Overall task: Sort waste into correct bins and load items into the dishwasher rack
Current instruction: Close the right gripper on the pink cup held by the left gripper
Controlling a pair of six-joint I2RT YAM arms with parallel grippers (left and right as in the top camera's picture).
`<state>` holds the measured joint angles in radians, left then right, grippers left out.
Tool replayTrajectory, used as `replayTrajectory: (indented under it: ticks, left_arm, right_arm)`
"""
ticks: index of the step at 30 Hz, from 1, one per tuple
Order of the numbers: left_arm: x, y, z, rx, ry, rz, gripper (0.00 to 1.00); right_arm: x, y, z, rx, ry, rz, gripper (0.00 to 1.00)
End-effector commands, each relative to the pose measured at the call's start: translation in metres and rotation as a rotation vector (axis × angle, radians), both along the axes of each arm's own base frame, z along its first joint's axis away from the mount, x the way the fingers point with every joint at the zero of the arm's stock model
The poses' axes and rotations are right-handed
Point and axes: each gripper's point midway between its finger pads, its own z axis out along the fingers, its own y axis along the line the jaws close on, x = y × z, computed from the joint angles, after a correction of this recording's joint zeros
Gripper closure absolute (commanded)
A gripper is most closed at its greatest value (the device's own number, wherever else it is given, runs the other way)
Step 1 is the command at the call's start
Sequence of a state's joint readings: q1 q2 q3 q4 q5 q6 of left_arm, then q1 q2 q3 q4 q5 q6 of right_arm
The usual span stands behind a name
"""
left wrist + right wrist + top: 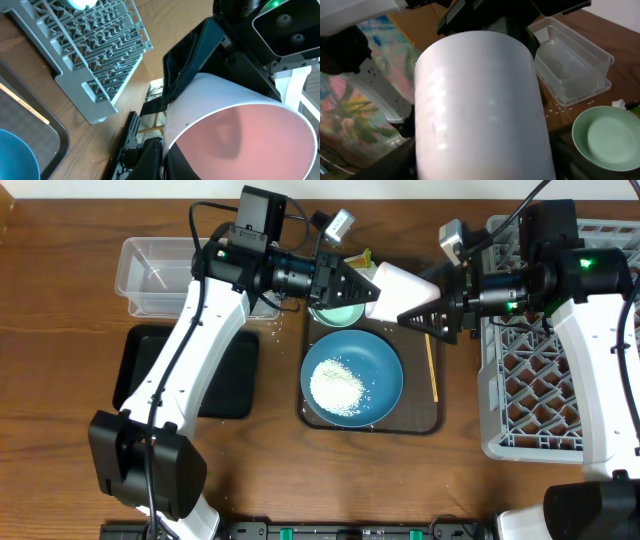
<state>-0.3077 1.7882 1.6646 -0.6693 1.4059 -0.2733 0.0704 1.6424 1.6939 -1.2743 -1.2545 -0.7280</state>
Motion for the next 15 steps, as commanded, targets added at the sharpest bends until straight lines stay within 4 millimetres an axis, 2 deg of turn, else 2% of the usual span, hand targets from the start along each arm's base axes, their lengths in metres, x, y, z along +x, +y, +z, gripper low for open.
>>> replayTrajectory:
  ticks: [1, 2, 7, 8, 10, 12, 15]
  left_arm:
    - [-0.001, 0.000, 0.002, -0.018, -0.003, -0.014, 0.94]
    - [-0.001, 0.000, 0.002, -0.018, -0.002, -0.014, 0.94]
    - [-0.001, 0.000, 0.002, -0.018, -0.003, -0.014, 0.93]
    - [-0.001, 0.000, 0.002, -0.016, -0.003, -0.012, 0.90]
    - [0.001, 0.000, 0.000, -0.004, -0.007, -0.001, 0.75]
    - [0.006, 0.001, -0.007, 0.032, -0.012, 0.028, 0.69]
    - [0.019, 0.005, -0.029, 0.155, -0.014, 0.119, 0.59]
  right_arm:
    - [-0.004, 0.003, 0.001, -0.001, -0.015, 0.012, 0.38]
    - [-0.004, 0.003, 0.001, -0.001, -0.015, 0.012, 0.41]
    - [-0.003, 0.002, 0.000, -0.010, -0.012, 0.007, 0.42]
    - [-0.002, 0.001, -0.003, -0.025, -0.004, -0.001, 0.43]
    - [0.001, -0.001, -0.009, -0.064, 0.027, -0.028, 0.44]
    - [0.005, -0.006, -0.020, -0.129, 0.075, -0.074, 0.47]
    - [0.011, -0.017, -0.039, -0.244, 0.148, -0.159, 0.56]
